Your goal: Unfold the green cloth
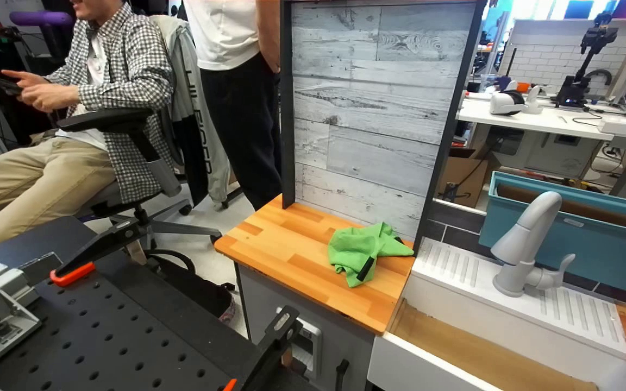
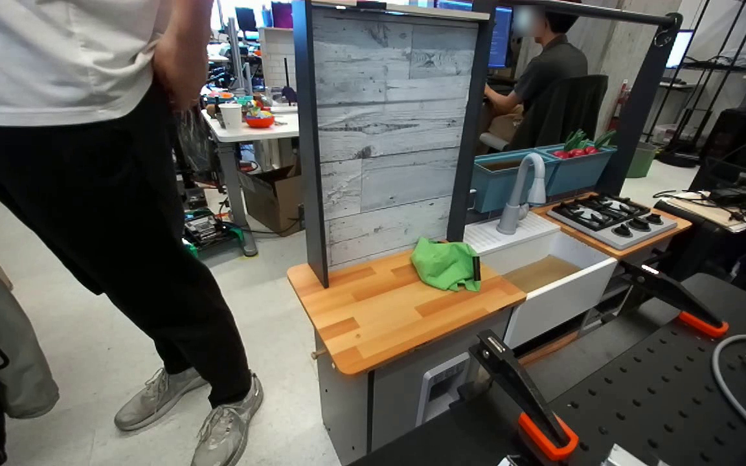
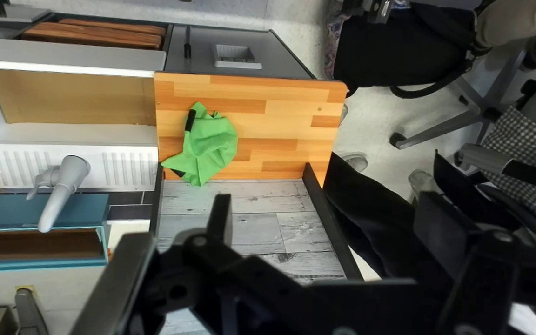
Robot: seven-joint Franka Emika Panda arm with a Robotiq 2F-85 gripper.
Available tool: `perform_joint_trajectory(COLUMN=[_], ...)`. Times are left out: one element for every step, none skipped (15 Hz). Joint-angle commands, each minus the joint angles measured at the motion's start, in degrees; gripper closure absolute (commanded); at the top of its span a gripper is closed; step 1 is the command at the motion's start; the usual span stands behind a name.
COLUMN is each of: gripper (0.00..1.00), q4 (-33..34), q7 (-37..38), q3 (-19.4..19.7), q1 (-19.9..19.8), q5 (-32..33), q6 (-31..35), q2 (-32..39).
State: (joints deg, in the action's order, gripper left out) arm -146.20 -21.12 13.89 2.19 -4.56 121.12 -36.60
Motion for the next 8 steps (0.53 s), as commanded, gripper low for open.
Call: perform_joint_trajectory(gripper=[0.0,0.0,0.0,0.0,0.0,0.0,0.0,0.0], q4=[-0.38,-0.39,-0.31,-0.03,0.47,0.83,1.16,1.61], q7=[-1.29,-1.29,-1.44,-1.68,-2.02,-2.66,-3.16,-4.0], q3=[0.79,0.95,1.1,1.46,1.71,2.11,2.23,2.36], q1=[-0.04,-0.12,-0.16,-0.13,-0.05,0.02,-0.01,-0.06], q5=[-2.58,-2.87,-3.22,-3.92,-4.75,-5.91,-7.08,-8.6], q6=[8.19,10.63,12.63,14.8,15.87,17.37,18.49,19.82], q2=[7.21,9.87,12.2,15.03,17.51,20.1,22.42,24.95])
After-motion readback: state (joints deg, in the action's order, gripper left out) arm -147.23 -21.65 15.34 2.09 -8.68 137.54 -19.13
